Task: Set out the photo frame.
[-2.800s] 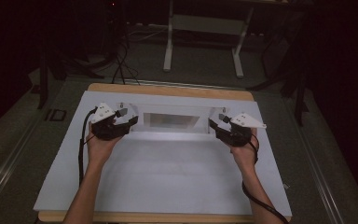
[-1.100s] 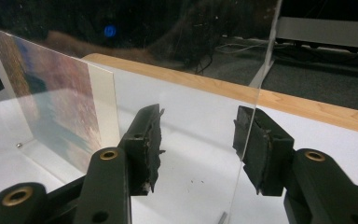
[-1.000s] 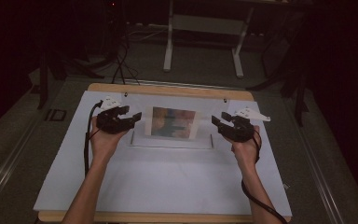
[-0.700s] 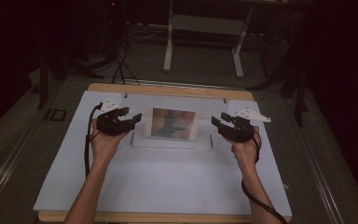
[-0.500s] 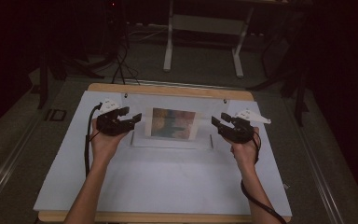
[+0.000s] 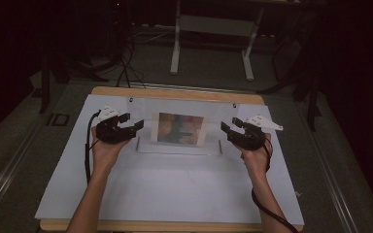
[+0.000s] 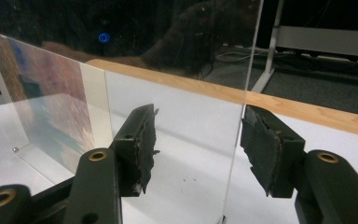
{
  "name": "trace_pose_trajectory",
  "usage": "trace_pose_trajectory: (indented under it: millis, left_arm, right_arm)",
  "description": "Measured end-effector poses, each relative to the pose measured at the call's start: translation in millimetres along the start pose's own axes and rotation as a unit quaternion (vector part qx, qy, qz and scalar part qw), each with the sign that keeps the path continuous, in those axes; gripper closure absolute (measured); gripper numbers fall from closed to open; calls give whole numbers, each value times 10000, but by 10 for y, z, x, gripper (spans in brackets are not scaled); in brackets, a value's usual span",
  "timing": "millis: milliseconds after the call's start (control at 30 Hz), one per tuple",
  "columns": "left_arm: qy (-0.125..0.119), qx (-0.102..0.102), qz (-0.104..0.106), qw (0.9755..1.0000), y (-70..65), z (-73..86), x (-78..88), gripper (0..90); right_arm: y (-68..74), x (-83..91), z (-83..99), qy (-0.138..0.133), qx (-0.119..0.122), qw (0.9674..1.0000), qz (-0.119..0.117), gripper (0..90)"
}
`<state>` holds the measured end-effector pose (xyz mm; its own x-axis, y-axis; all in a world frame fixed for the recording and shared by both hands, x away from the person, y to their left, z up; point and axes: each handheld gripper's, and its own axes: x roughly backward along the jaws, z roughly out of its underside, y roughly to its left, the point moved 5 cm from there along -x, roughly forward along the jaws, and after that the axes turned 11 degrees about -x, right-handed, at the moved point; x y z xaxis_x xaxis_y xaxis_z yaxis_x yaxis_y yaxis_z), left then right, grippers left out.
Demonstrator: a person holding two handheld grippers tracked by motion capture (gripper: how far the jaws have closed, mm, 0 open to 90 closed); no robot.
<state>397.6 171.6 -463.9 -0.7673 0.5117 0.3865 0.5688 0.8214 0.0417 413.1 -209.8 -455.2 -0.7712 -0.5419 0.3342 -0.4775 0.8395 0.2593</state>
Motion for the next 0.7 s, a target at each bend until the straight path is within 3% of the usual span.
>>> trace_pose_trajectory:
  millis: [467,700]
  left_arm:
    - [-226,190,-255,9992,124,80,358,375]
    - [-80,302,-386,9988,167,236,440,376]
  right_arm:
    - [-59,160,11,213,32,9998,7,421]
    - [-159,281,69,299,47,9995,102,412]
